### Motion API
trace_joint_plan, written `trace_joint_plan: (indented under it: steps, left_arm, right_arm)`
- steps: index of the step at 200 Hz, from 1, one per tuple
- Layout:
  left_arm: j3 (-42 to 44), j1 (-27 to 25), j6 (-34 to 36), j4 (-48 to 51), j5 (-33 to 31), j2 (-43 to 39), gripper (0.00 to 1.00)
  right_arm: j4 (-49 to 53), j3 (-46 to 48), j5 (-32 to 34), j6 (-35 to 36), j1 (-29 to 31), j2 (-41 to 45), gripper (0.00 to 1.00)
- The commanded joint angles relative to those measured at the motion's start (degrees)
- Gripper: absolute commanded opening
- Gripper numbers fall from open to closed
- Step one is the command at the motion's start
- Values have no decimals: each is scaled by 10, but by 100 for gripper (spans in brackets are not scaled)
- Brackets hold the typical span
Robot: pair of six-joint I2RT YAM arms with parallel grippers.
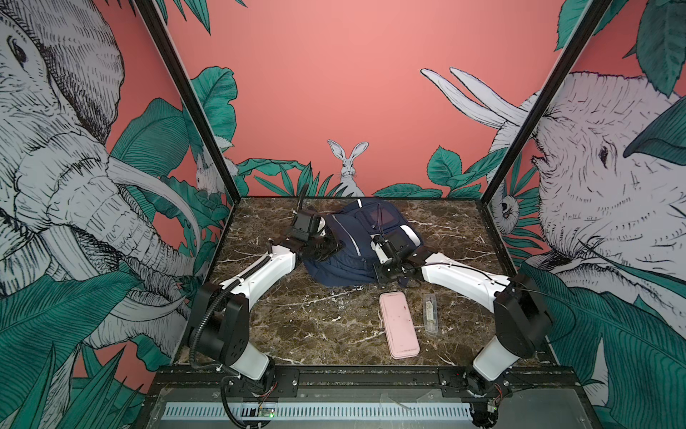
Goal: Pack the student bag
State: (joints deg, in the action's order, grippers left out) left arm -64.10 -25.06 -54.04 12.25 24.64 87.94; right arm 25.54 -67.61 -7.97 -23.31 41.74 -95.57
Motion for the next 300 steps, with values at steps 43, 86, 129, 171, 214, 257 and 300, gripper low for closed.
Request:
trace_joint_plan:
  steps: [43,86,129,171,214,257,300]
  left_arm:
    - [-8,-14,-29,-114,-14,-27,0]
    - [-12,-11,-13,-97,-32,-43,0]
    - [-19,-2,-5,-89,-30,-47,0]
    - [-18,-2,-7,-91,-26,-47,0]
    - [-19,-2,-6,-87,-25,-52,0]
    - [-16,-2,-6,-87,-24,-55,0]
    - [-18,-3,-5,-88,-25,-52,0]
  right_arm:
    - [-48,-54,-115,4,51,-30,0]
    - [-28,-40,-62,11,47,-18,0]
    - [-30,25,-41,-1,34,20,18]
    - [-48,58,-42,-14,23,55,24]
    - [-64,57,-34,-24,10,58,24]
    - [-70,40,-34,-29,1,43,25]
    - [-66,25,-32,-45,8,21,24]
